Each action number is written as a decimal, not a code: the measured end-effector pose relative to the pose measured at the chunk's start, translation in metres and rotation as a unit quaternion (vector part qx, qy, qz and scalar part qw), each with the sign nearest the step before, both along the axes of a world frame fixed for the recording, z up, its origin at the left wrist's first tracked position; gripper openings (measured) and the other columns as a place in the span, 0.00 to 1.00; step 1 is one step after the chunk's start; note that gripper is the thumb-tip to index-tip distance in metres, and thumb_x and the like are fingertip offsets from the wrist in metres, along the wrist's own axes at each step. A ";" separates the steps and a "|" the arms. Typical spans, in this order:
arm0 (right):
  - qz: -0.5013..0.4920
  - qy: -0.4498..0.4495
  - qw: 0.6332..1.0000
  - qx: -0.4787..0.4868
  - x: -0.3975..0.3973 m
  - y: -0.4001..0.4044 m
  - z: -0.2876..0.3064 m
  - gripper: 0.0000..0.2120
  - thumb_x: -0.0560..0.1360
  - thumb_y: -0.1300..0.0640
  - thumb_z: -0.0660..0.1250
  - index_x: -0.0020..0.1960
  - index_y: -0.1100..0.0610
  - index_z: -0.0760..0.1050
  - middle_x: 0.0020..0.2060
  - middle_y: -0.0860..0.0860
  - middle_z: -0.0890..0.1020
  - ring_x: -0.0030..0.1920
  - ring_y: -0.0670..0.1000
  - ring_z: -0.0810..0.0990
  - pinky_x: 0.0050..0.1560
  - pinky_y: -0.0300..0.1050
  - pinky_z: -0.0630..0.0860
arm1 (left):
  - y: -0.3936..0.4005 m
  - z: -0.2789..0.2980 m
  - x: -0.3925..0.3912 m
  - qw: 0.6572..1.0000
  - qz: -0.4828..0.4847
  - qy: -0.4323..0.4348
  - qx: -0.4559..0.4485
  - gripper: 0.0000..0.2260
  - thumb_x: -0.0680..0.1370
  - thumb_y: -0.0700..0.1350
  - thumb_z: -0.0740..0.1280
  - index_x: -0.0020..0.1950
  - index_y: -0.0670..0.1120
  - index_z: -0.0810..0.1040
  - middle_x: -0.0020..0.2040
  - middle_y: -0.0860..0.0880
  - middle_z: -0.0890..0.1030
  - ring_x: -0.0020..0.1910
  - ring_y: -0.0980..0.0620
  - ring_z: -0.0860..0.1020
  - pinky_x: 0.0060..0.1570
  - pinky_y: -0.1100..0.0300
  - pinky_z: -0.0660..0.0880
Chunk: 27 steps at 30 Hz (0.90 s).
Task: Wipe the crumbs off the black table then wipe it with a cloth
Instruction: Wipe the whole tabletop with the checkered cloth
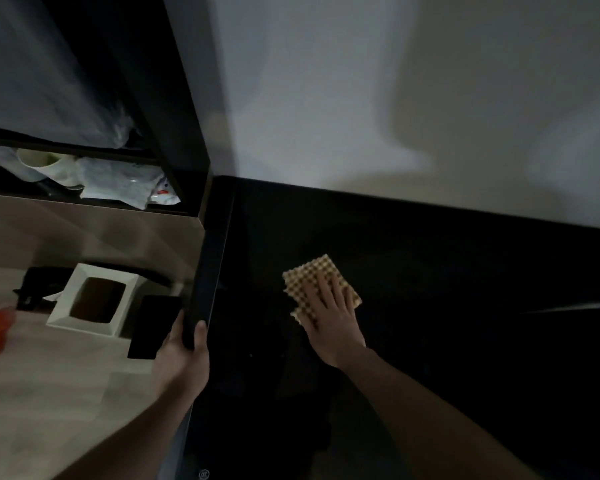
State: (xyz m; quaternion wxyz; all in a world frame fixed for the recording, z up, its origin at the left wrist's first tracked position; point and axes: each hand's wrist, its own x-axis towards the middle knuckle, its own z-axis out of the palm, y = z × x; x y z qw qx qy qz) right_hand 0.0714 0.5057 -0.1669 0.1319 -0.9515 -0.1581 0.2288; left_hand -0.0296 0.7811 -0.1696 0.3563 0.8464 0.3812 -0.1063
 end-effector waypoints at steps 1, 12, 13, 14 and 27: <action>-0.003 -0.013 1.000 0.007 0.013 0.007 -0.003 0.33 0.84 0.35 0.49 0.84 0.43 0.41 0.83 0.48 0.35 0.82 0.56 0.31 0.82 0.62 0.37 | -0.001 -0.002 0.001 1.000 -0.003 -0.003 0.016 0.27 0.81 0.66 0.53 0.78 0.58 0.63 0.62 0.45 0.83 0.58 0.38 0.82 0.54 0.43 0.81; 0.023 -0.117 0.991 0.065 0.171 0.132 -0.027 0.27 0.86 0.46 0.54 0.84 0.46 0.56 0.85 0.54 0.49 0.84 0.57 0.43 0.82 0.58 0.39 | -0.002 -0.014 0.004 0.997 -0.001 -0.022 0.080 0.22 0.82 0.63 0.55 0.74 0.60 0.68 0.48 0.47 0.86 0.45 0.41 0.84 0.44 0.47 0.82; 0.030 -0.124 0.989 0.074 0.172 0.141 -0.029 0.26 0.86 0.47 0.54 0.83 0.47 0.58 0.85 0.53 0.51 0.84 0.56 0.45 0.82 0.58 0.39 | -0.003 -0.013 0.004 0.996 0.001 -0.023 0.082 0.21 0.82 0.62 0.55 0.74 0.60 0.68 0.48 0.47 0.86 0.45 0.41 0.84 0.43 0.48 0.81; 0.043 -0.136 0.986 0.084 0.167 0.146 -0.031 0.26 0.85 0.48 0.55 0.83 0.48 0.60 0.84 0.53 0.54 0.84 0.56 0.47 0.82 0.59 0.42 | -0.003 -0.012 0.004 0.996 0.002 -0.021 0.083 0.21 0.82 0.63 0.55 0.73 0.61 0.67 0.48 0.48 0.86 0.45 0.41 0.84 0.43 0.49 0.81; 0.283 -0.065 0.947 0.140 -0.099 0.067 -0.018 0.29 0.81 0.58 0.63 0.81 0.51 0.63 0.82 0.48 0.61 0.84 0.51 0.52 0.83 0.55 0.49 | 0.000 -0.007 0.000 0.998 0.022 -0.051 0.020 0.21 0.85 0.55 0.55 0.77 0.54 0.70 0.57 0.41 0.85 0.56 0.36 0.82 0.51 0.48 0.78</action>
